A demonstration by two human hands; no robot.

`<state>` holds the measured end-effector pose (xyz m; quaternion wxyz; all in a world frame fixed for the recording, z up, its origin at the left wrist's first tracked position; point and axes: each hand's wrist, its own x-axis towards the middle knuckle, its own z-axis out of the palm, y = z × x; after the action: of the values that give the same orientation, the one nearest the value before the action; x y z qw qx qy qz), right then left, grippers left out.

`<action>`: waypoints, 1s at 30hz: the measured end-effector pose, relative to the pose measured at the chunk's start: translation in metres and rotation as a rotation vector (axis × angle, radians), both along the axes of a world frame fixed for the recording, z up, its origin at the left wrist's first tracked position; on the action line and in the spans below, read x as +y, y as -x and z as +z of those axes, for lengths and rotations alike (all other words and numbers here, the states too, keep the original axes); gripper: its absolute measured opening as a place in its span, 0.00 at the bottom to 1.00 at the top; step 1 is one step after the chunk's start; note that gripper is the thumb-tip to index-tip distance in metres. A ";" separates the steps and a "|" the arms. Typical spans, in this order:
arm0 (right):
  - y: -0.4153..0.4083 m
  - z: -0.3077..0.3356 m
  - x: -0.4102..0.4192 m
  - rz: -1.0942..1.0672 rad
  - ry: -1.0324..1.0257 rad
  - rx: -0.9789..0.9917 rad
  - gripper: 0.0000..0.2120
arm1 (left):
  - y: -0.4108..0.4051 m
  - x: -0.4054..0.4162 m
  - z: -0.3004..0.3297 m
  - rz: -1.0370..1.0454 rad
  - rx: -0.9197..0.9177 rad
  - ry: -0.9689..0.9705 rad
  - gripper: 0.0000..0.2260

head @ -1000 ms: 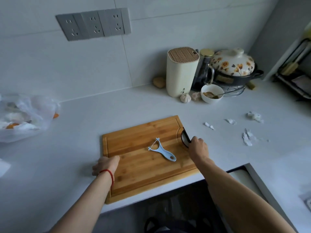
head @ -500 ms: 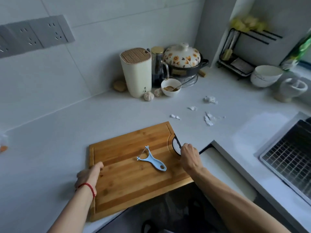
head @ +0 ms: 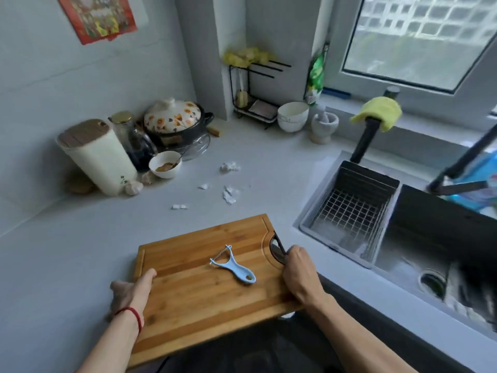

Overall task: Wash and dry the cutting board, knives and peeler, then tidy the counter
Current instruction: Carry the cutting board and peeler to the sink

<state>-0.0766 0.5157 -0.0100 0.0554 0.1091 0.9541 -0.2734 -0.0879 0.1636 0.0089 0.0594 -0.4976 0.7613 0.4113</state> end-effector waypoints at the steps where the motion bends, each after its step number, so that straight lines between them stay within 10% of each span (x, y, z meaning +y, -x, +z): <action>1: -0.009 0.004 0.029 -0.049 0.024 0.019 0.10 | 0.003 0.030 -0.001 -0.034 0.003 0.000 0.29; 12: -0.116 0.035 0.311 -0.646 0.124 0.255 0.05 | 0.014 0.347 0.014 -0.413 0.110 -0.225 0.29; 22: -0.168 0.018 0.431 -0.990 0.172 -0.012 0.20 | 0.056 0.509 0.010 -0.910 0.012 -0.616 0.17; 30: -0.155 -0.014 0.457 -0.933 0.187 -0.250 0.29 | 0.077 0.590 0.003 -1.072 0.152 -0.463 0.19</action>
<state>0.0788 0.9727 -0.0242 0.0505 0.5514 0.7608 -0.3385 -0.1644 0.7532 0.0116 0.3115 0.0138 0.7991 0.5140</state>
